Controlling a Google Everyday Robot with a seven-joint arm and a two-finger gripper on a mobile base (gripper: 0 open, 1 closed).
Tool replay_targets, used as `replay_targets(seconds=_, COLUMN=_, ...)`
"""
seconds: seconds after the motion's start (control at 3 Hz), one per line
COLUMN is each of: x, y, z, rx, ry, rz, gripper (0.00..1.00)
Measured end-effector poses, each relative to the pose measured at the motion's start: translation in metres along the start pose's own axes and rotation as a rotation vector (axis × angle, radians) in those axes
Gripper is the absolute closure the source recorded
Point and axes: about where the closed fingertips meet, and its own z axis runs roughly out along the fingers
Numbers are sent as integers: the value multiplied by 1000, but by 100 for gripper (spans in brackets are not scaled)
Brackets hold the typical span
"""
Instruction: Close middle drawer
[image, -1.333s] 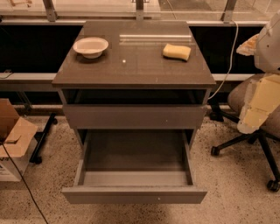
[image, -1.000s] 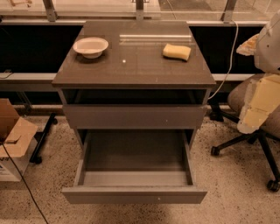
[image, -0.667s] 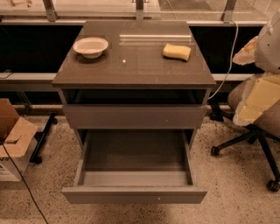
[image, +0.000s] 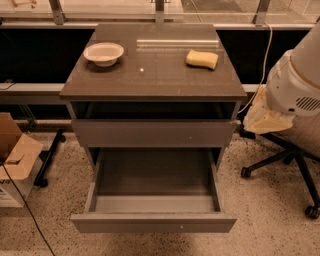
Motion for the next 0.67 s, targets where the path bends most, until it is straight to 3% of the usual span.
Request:
replay_targets(seconds=0.33, x=-1, y=0, z=-3, rx=6, ry=1, rz=-2, gripper=97)
replay_targets(seconds=0.67, x=-5, y=7, z=13, rx=-24, ry=7, rz=-39, gripper=100)
